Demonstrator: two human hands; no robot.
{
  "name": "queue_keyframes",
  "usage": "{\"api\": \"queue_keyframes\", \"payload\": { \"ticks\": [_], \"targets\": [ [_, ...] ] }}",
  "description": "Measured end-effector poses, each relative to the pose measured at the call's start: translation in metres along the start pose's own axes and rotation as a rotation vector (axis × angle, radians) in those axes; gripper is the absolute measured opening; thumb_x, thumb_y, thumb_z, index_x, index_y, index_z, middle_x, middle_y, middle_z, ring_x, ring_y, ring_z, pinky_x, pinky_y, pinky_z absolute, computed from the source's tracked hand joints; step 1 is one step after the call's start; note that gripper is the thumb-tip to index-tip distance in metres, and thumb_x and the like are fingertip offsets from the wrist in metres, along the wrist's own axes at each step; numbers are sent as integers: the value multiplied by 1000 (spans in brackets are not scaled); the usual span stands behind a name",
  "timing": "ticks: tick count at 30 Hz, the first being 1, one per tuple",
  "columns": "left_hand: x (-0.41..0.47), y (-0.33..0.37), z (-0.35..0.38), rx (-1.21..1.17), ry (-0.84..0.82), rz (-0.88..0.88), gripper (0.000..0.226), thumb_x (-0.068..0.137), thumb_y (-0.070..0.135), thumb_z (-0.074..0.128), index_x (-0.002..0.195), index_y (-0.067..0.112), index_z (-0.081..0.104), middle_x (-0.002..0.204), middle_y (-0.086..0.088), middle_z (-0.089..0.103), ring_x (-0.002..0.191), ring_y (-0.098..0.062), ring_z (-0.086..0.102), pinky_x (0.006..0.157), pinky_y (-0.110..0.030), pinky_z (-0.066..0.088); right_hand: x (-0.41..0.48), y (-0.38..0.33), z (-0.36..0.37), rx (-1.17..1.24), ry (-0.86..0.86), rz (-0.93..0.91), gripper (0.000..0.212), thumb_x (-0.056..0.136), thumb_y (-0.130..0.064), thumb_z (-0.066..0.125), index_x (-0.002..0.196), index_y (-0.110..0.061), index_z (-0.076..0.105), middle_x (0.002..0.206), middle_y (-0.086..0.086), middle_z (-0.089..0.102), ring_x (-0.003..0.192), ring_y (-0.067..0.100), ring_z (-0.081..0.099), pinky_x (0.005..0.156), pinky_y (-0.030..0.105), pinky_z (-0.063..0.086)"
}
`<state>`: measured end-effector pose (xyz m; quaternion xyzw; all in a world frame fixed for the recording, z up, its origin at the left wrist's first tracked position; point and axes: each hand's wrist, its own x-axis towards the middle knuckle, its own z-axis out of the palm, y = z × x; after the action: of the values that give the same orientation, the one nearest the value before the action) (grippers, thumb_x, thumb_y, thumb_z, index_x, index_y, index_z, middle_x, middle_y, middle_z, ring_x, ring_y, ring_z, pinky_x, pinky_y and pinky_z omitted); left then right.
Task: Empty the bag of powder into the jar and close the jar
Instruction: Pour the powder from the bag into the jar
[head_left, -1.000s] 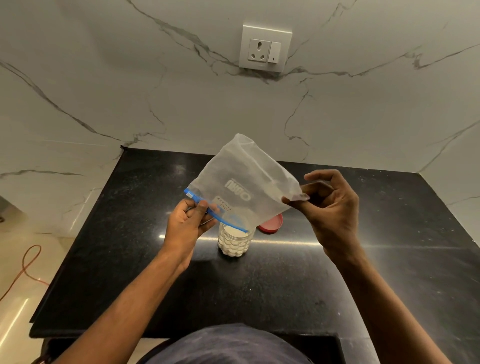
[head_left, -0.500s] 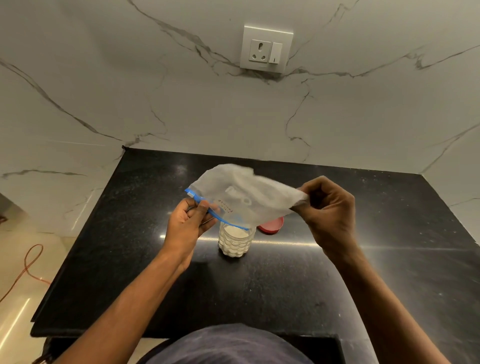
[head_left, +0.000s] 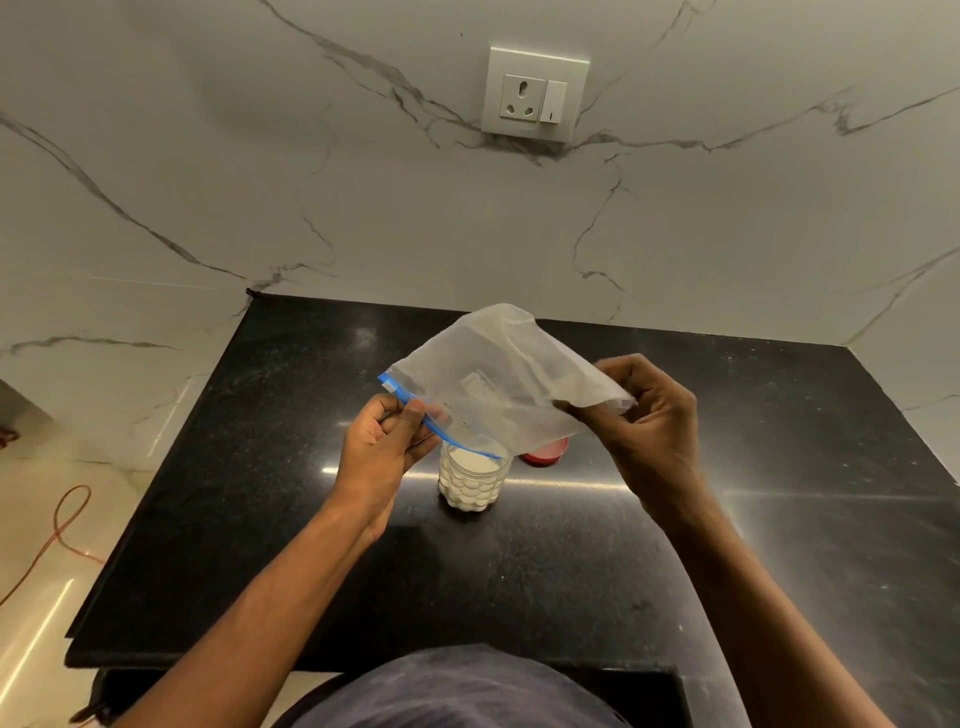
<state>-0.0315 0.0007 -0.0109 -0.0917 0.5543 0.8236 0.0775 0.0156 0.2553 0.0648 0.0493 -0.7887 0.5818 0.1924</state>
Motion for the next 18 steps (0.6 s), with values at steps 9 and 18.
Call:
{"api": "queue_keyframes", "payload": {
  "ticks": [9,18],
  "targets": [
    [-2,1,-1,-42,-12,-6,16,107,17,60,121,16,67,109,-2,84,105,-18,80,80,-26,65,-19,46,19,170,-184,363,63,80,-7,88,129,-35,61,126,-7,74,116,12,72,91,30,62],
    [-2,-3,1,2,-41,9,23,105,22,63,126,15,67,114,-3,83,109,-21,79,91,-35,66,-22,45,57,265,-45,298,41,92,-7,77,117,-38,66,110,-13,79,102,13,76,77,24,63]
  ]
}}
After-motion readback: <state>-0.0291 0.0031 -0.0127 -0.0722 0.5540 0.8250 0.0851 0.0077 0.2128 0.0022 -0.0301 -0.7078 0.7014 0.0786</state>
